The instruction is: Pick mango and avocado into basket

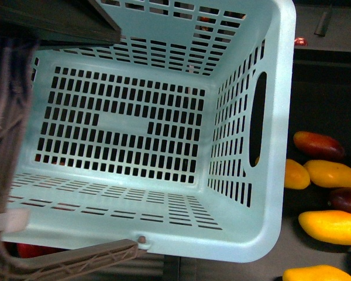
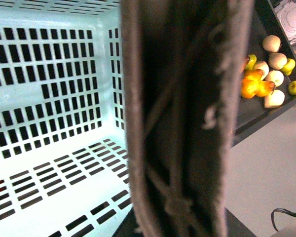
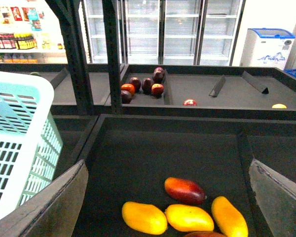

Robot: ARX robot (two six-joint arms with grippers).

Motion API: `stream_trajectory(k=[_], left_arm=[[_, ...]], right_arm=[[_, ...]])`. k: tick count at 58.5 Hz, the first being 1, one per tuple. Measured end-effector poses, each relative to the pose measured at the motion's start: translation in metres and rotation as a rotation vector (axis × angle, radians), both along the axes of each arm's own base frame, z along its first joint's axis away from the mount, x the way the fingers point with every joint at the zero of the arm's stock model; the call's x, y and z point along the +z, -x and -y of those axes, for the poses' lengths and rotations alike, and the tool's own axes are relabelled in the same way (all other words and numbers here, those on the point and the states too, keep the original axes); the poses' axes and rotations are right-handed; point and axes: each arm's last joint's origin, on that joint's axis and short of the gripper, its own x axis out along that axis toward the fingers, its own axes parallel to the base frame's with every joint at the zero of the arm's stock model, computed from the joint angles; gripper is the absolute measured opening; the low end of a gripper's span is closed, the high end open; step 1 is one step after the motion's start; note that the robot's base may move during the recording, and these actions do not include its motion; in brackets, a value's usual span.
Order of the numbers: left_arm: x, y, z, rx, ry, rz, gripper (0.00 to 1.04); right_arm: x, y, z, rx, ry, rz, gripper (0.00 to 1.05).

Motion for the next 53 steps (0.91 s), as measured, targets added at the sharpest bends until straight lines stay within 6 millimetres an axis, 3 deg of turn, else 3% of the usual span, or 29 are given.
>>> stream_trajectory(k=[11,53], left_arm=[[-0.005,-0.005,0.012,0.005,-0.02,-0.011,0.06],[-0.005,-0.006,0.011,0.05,-0.056,0.01,0.06]], right_arm=[[0.0,0.0,0.0,0.0,0.0,0.0,0.97],[0.0,0.0,0.0,0.0,0.0,0.0,0.97]])
